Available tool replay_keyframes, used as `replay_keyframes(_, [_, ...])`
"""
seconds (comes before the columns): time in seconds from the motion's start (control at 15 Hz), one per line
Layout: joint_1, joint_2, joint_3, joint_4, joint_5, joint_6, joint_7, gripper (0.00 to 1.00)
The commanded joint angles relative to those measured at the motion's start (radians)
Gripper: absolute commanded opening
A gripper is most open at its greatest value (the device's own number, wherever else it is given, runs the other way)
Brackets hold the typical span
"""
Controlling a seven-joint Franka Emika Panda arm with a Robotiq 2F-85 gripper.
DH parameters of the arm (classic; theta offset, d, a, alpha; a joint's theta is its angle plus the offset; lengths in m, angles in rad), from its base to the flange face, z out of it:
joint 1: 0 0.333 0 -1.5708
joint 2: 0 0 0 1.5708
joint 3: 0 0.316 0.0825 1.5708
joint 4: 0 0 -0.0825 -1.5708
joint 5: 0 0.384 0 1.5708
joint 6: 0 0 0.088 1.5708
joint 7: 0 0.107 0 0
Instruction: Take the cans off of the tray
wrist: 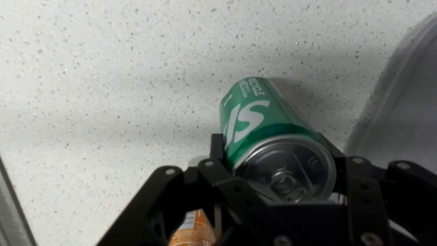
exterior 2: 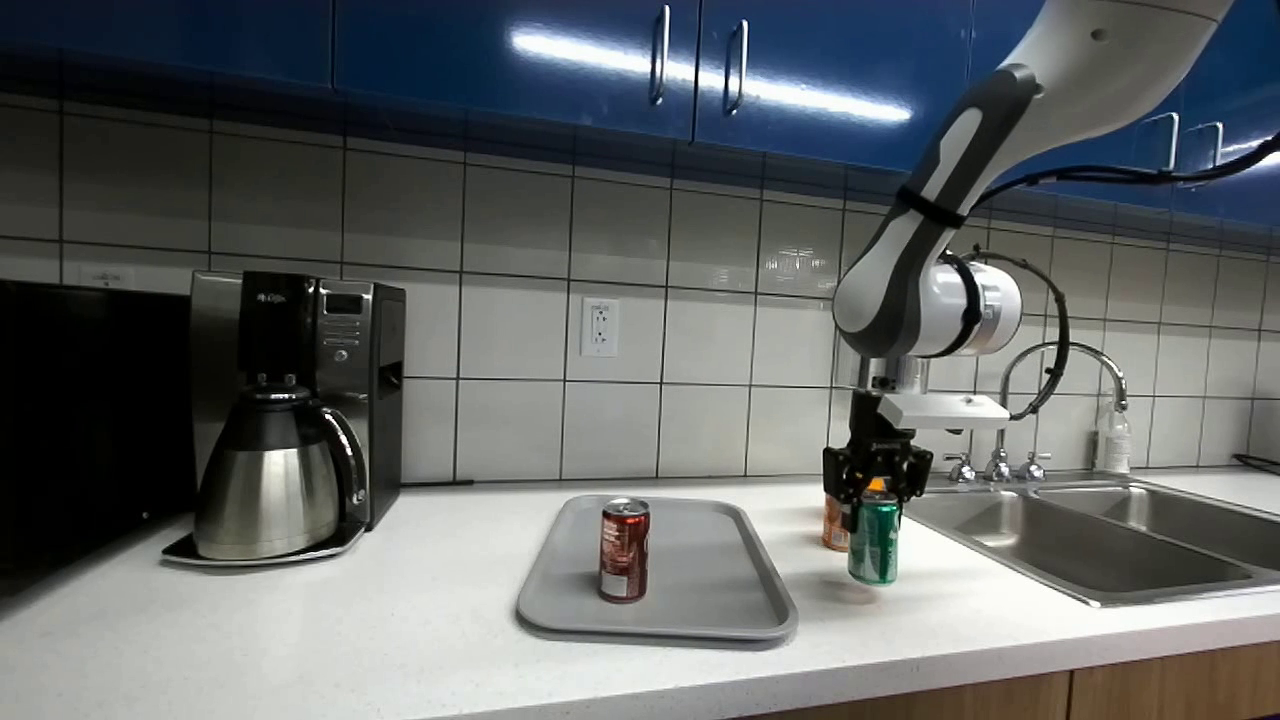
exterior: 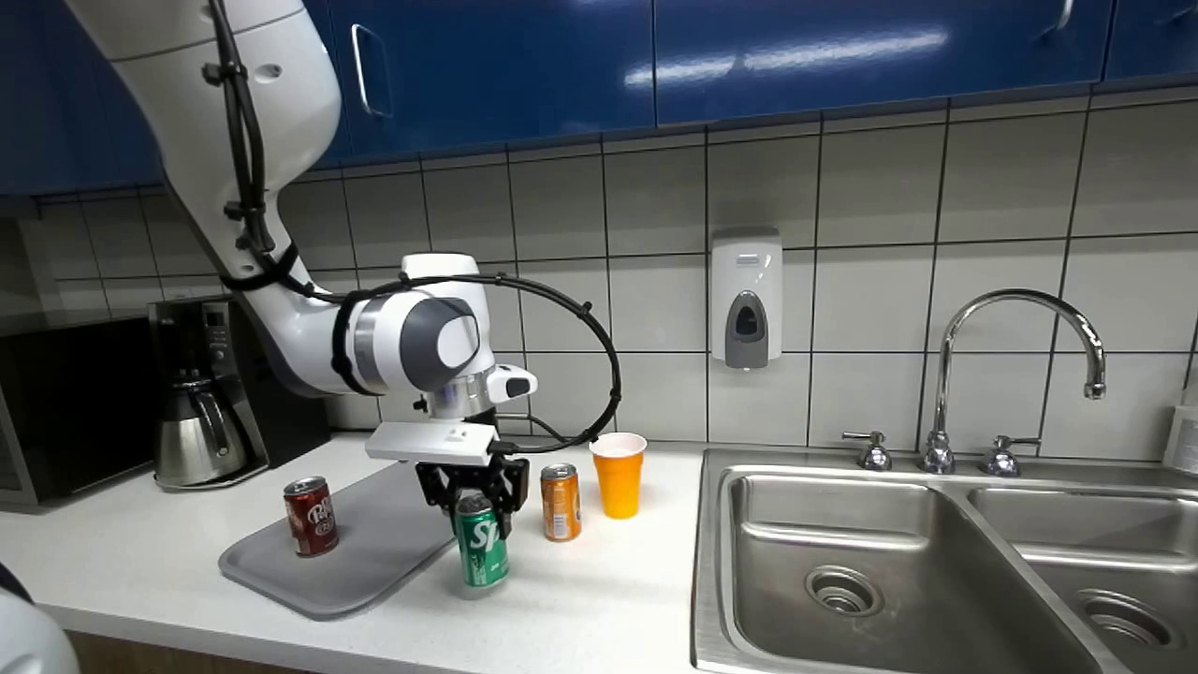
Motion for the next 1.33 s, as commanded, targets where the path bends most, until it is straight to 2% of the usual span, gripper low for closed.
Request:
replay_keyframes(0.0, [-0.018, -0.007, 0.010, -0.001, 0.041, 0.005, -0.016, 0.38])
replay_keyframes(0.6, [-0.018, 0.013, 0.011, 0.008, 0.063, 0.000, -0.019, 0.38])
replay_keyframes(0.67, [-0.018, 0.015, 0.012, 0.009, 0.063, -0.001, -0.019, 0.57])
replay_keyframes(0.73, [-0.018, 0.016, 0.012, 0.009, 0.063, -0.002, -0.018, 0.88])
replay_keyframes(0.8, [-0.018, 0.017, 0.013, 0.009, 0.066, -0.003, -0.020, 0.90])
replay_keyframes(0.93, [-0.017, 0.016, 0.014, 0.008, 0.069, -0.001, -0.018, 1.00])
replay_keyframes(1.27, [-0.013, -0.020, 0.015, -0.002, 0.057, 0.024, -0.007, 1.00])
